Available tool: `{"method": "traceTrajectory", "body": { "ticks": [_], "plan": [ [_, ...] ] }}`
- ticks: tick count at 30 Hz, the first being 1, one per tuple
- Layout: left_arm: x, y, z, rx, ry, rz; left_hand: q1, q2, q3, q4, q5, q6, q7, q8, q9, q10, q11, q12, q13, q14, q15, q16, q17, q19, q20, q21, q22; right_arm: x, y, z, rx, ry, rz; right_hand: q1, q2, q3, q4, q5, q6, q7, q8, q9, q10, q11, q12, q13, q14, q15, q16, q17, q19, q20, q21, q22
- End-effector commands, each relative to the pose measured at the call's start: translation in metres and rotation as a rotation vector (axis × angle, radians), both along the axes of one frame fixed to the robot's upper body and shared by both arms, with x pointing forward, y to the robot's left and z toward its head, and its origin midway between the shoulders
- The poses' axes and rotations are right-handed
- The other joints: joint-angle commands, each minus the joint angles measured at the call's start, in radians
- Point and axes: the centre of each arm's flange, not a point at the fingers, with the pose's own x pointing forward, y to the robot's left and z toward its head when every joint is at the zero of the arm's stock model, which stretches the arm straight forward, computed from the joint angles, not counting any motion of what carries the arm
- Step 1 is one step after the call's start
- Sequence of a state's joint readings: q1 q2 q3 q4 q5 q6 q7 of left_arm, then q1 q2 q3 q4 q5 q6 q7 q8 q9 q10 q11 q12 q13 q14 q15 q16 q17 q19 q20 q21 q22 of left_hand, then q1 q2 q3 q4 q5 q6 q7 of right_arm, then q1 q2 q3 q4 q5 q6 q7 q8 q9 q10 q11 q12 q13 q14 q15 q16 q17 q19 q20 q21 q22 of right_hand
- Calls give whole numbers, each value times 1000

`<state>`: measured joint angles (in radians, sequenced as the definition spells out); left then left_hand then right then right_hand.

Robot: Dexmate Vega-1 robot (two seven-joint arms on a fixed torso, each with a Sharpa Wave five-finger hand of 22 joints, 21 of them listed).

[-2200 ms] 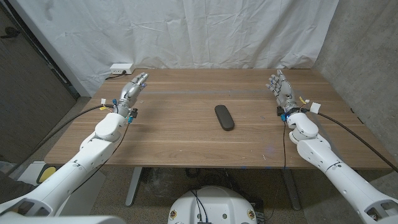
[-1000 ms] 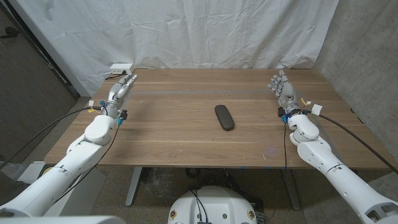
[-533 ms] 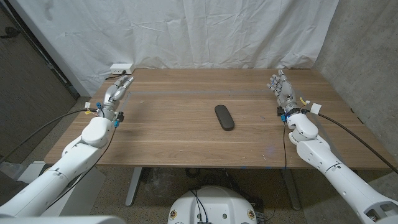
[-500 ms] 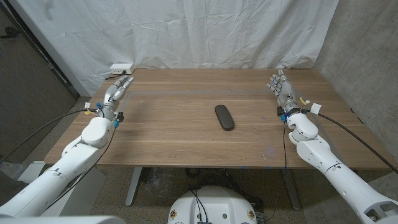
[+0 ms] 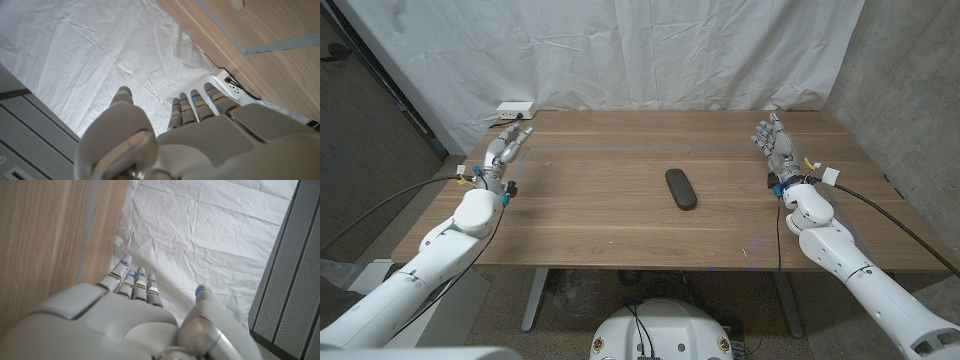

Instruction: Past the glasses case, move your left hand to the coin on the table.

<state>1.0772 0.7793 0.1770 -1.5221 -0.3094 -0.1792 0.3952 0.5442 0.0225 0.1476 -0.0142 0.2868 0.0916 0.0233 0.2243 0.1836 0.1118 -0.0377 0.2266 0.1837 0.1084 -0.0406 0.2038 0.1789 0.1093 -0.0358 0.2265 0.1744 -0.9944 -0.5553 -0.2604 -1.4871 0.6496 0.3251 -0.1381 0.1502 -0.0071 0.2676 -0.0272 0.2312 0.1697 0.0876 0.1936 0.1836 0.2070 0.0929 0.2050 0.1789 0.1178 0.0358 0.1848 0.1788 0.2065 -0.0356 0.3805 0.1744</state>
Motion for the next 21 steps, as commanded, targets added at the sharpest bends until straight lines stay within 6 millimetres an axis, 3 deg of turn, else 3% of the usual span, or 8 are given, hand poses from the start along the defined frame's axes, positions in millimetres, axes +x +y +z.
{"method": "traceTrajectory", "body": {
  "ticks": [1,21],
  "plan": [
    [3,-5,8,55,7,95,12,1,2,-8,4,4,-6,-4,3,9,-1,-4,4,10,-9,0,5,10,-72,0,6,-6,-5,-4,12,-5,-1,-1,-1,-3,-2,5,8,-3,0,3,6,0,3,4,7,1,5,5,8,-14,-1,3],
    [6,-12,17,113,25,200,17,-4,-1,-14,10,-6,-13,-13,4,6,-6,-11,5,6,-15,-6,6,8,-68,-4,6,-8,-13,-5,19,-8,-5,-2,-1,-5,-3,5,9,-3,0,3,6,2,3,4,8,0,5,5,11,-14,-7,3]
  ]
}}
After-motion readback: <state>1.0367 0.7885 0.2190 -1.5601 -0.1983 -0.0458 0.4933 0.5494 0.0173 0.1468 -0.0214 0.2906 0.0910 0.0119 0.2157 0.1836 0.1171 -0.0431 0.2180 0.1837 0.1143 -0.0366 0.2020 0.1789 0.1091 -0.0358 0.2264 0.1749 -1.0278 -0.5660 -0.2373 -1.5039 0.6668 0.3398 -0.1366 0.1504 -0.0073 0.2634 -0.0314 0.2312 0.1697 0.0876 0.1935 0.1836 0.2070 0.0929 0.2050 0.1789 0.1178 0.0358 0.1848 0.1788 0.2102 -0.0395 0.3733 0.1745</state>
